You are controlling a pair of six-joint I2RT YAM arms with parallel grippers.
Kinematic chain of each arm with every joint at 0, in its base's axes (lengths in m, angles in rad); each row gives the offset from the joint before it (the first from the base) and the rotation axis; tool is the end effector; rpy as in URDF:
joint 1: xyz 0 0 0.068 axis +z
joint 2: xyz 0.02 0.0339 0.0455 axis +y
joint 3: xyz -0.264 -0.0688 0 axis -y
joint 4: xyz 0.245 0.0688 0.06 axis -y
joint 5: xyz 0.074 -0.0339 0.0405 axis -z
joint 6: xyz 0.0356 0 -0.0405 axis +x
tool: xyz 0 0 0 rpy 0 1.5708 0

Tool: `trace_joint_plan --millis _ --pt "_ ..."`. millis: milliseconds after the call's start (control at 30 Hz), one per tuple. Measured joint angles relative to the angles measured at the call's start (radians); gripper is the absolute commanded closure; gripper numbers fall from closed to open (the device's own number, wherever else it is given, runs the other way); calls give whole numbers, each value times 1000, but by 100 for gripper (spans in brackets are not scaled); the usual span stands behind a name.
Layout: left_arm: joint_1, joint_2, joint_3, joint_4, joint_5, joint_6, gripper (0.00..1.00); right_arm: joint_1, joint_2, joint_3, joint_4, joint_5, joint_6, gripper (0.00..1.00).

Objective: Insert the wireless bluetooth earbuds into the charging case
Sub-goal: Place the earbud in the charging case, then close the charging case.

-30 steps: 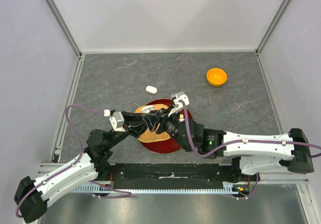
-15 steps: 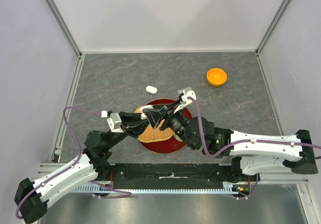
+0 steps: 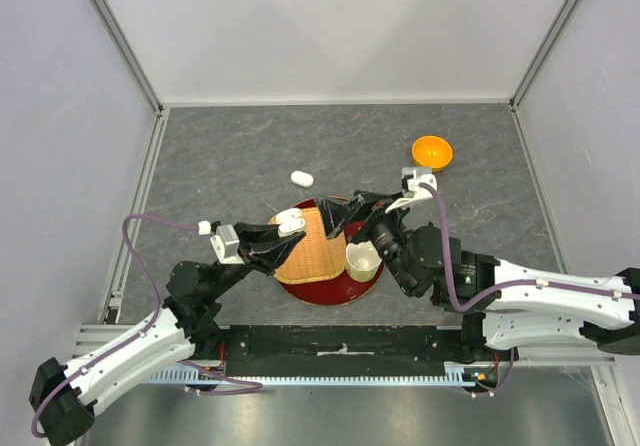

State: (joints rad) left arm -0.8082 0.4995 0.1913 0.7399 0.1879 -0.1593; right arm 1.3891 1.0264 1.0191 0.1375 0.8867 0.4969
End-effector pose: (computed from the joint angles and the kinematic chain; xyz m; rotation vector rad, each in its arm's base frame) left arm 0.0911 -0.1050 0.2684 0.5441 1.0697 -0.9614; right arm 0.0677 0.2157 0.4101 0.0774 1.5510 0.8786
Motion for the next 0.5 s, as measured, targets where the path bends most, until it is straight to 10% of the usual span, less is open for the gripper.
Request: trace_joint_plan --millis 200,500 --pt "0 -10 0 -15 -3 0 98 -198 49 138 -294 -87 73 2" --pt "0 -10 0 -61 -3 0 98 -578 194 294 -551 -627 167 2"
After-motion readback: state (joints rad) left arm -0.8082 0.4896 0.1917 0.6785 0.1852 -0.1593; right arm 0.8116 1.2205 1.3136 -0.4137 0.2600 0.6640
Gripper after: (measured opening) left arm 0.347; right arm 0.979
